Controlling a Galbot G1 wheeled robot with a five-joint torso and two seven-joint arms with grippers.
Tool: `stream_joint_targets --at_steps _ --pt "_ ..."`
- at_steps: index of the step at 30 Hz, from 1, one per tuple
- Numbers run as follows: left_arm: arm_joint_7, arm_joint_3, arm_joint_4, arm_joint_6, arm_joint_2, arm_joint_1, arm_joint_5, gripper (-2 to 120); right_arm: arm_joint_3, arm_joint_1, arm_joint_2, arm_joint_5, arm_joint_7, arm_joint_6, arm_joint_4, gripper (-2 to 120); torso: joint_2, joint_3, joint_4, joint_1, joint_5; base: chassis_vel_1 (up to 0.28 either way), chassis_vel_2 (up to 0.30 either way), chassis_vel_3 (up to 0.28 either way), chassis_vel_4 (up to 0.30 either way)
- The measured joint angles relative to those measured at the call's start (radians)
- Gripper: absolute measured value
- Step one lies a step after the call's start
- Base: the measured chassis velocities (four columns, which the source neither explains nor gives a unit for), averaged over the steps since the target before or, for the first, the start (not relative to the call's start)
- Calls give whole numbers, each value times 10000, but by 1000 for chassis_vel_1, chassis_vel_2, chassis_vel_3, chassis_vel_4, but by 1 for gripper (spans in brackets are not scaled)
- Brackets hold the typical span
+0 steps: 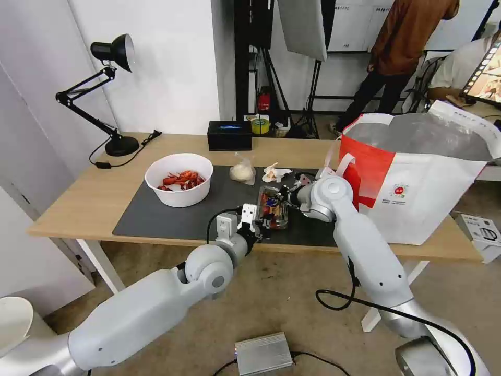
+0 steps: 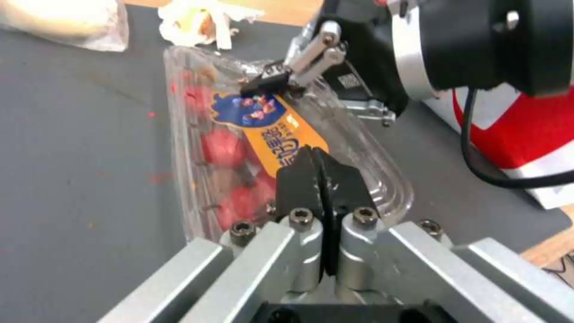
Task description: Pick up the trash from the table and place it into the takeout bag.
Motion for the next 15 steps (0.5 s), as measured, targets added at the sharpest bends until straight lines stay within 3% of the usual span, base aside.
stream_joint_targets --at_steps 5,15 --pt "-164 -142 -92 -4 98 80 -4 1 49 -52 -29 32 1 -1 58 1 0 -2 0 0 -2 0 0 0 0" --pt "-292 -764 -652 10 731 656 22 36 205 -141 -122 138 -2 -6 221 1 1 -1 -2 -2 -1 0 0 0 0"
